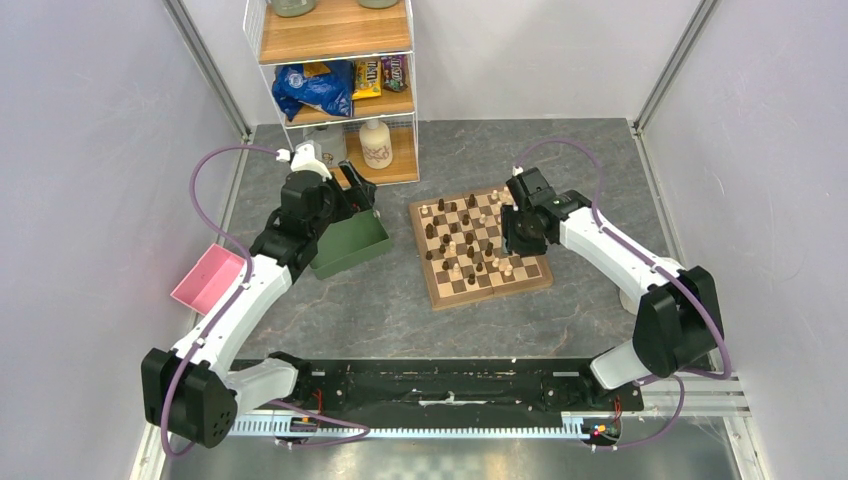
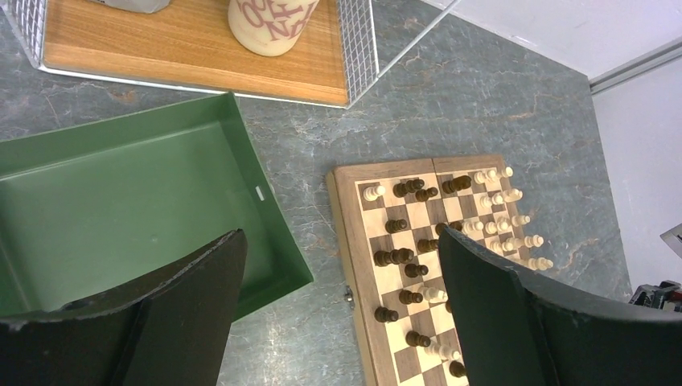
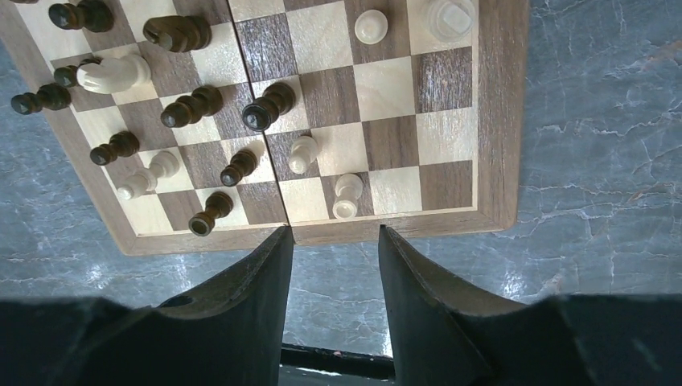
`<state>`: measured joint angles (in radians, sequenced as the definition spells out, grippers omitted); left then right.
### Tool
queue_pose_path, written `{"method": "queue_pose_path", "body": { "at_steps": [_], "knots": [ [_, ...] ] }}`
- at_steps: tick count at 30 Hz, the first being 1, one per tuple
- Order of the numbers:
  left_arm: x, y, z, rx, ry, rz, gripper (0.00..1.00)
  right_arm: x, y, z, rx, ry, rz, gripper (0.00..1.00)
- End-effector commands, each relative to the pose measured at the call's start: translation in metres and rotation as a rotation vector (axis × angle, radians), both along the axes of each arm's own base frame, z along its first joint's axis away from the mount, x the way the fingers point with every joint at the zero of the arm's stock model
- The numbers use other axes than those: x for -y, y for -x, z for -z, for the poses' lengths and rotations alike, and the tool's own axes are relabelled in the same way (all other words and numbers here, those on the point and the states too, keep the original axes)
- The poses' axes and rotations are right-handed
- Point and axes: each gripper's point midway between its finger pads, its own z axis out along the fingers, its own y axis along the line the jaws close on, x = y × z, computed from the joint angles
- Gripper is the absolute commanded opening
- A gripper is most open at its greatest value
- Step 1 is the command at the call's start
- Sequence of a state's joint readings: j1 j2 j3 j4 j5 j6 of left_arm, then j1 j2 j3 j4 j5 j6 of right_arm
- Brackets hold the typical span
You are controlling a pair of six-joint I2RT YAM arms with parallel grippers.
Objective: Set up the chess pieces on the board
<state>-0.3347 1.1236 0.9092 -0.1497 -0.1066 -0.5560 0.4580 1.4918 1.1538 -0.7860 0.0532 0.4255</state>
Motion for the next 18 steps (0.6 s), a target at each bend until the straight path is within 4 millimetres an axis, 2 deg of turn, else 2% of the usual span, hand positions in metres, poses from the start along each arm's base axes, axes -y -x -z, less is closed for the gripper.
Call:
{"method": "queue_pose_path", "body": {
  "at_steps": [1,8,13,18],
  "knots": [
    [-0.008,0.002,-0.005,0.026,-0.03,-0.01,0.96,0.007,0.002,0.009,-0.016,0.035,0.025,0.51],
    [-0.007,0.001,-0.003,0.022,-0.027,-0.01,0.96,0.003,0.005,0.023,-0.065,0.035,0.01,0.51],
    [-0.008,0.002,-0.001,0.018,-0.026,-0.011,0.96,0.001,0.003,0.032,-0.084,0.042,0.006,0.46],
    [-0.009,0.001,-0.001,0.018,-0.028,-0.016,0.96,0.001,0.004,0.04,-0.107,0.054,0.002,0.45]
  ]
}}
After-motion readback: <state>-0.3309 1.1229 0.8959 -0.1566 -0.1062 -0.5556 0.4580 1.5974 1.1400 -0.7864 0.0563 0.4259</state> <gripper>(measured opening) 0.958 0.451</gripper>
